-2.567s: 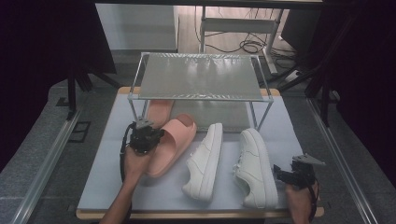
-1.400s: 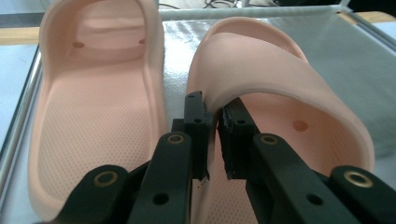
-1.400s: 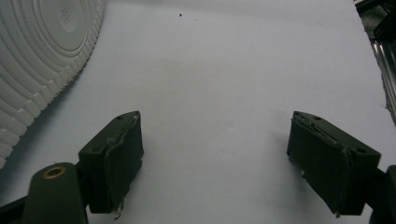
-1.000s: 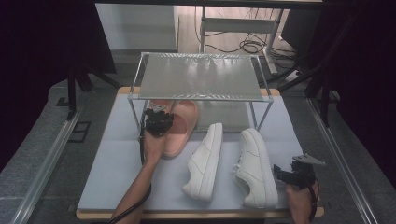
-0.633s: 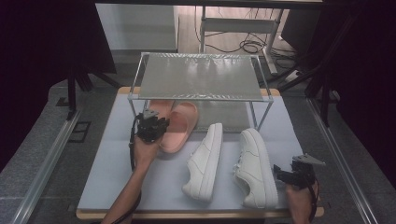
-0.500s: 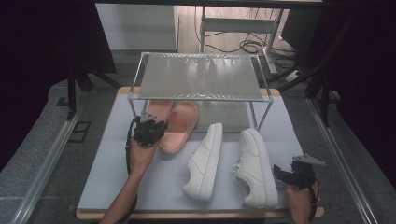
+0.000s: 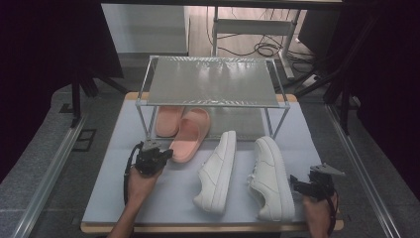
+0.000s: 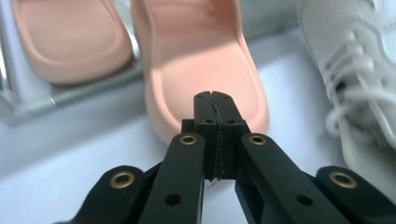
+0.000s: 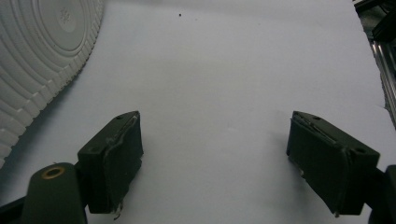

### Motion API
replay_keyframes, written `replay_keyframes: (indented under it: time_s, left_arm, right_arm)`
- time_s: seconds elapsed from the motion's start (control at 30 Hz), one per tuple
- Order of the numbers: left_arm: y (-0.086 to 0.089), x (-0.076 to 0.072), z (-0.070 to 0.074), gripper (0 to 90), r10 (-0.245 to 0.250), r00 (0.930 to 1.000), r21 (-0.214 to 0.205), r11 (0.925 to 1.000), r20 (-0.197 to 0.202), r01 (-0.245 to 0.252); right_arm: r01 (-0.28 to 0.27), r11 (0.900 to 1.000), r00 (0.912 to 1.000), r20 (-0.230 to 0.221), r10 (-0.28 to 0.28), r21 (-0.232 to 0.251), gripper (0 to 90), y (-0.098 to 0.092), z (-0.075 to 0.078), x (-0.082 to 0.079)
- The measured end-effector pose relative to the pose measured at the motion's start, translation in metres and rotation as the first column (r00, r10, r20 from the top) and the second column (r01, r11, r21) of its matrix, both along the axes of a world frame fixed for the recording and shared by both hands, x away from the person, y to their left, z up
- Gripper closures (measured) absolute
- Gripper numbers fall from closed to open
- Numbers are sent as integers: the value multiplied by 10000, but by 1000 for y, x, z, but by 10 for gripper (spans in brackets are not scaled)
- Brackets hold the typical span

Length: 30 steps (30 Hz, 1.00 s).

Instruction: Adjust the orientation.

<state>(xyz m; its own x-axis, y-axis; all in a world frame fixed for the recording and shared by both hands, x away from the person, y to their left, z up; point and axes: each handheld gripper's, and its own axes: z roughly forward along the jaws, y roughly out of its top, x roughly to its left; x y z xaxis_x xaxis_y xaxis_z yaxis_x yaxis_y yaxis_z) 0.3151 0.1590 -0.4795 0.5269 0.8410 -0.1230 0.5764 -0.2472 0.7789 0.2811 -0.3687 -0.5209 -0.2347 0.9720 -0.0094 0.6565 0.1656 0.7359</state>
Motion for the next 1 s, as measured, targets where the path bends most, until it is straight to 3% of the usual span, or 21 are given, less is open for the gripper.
replay_keyframes:
  time_s: [0.3,0.53,1.0]
  left_arm:
    - [-6,-17,-15,896,-419,9986,279,9987,-325,428]
    - [-18,-9,-21,895,-644,9972,674,9955,-385,669]
    - [-37,11,-24,895,-664,9975,508,9964,-253,676]
  right_arm:
    - [11,10000,10000,18,-11,1,187,0,0,0]
    - [0,10000,10000,-1,0,0,187,0,0,0]
    - [-3,10000,10000,1,3,5,187,0,0,0]
